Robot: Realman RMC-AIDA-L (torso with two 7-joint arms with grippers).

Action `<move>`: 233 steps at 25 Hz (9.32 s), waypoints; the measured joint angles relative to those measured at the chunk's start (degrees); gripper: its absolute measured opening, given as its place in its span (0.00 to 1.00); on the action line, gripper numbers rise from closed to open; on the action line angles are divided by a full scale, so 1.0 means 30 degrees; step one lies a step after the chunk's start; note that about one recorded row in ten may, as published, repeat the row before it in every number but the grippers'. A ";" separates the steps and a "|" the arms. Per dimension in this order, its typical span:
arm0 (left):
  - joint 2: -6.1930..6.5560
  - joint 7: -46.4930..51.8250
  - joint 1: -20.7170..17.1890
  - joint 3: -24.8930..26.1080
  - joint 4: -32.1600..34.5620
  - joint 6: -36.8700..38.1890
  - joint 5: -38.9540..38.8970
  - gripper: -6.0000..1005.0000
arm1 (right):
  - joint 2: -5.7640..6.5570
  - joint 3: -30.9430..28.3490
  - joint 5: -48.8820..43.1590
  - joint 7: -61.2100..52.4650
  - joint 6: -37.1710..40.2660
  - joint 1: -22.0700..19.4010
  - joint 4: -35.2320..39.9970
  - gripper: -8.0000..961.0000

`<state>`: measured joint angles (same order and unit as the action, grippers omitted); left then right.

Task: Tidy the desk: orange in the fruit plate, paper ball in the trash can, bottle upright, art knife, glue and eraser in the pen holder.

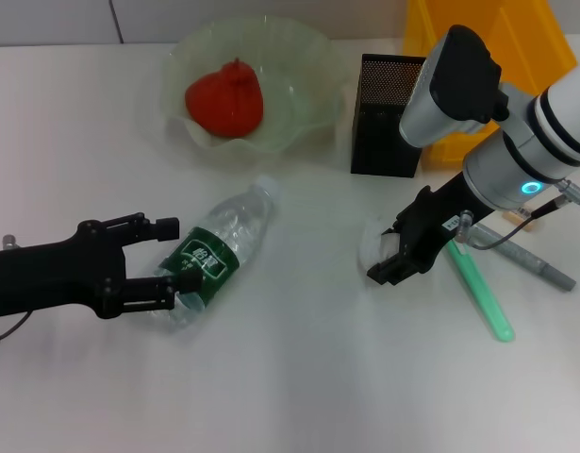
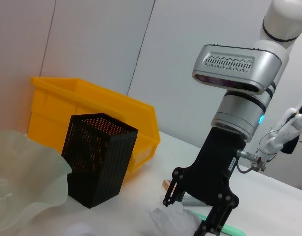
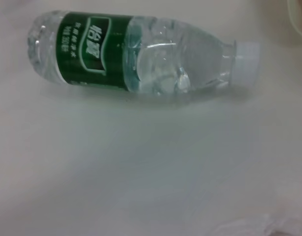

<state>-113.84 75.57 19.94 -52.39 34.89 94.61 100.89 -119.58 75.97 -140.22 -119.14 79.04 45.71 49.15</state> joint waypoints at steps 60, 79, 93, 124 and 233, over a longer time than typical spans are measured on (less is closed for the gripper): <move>-0.0897 1.7196 0.4949 0.0214 0.7393 -0.1546 0.7015 0.84 | 0.0685 -0.9453 0.7973 1.1287 0.6244 -0.7306 -0.0202 0.67; -0.1759 2.4570 0.8814 -0.7184 0.5272 -0.7709 1.2457 0.84 | 0.0823 -1.1613 0.8013 1.4442 0.5561 -0.7530 -0.4170 0.67; -0.1779 2.4819 0.9038 -1.0995 0.3533 -1.1756 1.1280 0.84 | 0.0821 -1.1612 0.7982 1.4482 0.5561 -0.7163 -0.4933 0.67; -0.1710 2.4355 0.6360 -1.4248 0.8055 -1.2119 1.0277 0.44 | 0.0713 -1.2432 0.7984 1.4489 0.5414 -0.7158 -0.5018 0.67; 0.2675 -0.3190 -0.1538 -0.3965 -0.3095 -0.0524 -0.7582 0.77 | 0.0135 -0.4015 -0.5116 -0.7660 0.9172 -0.2419 1.2058 0.66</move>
<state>-105.82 66.01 15.32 -64.28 25.61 93.04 78.15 -119.17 63.92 -155.57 -142.12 106.55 38.45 85.33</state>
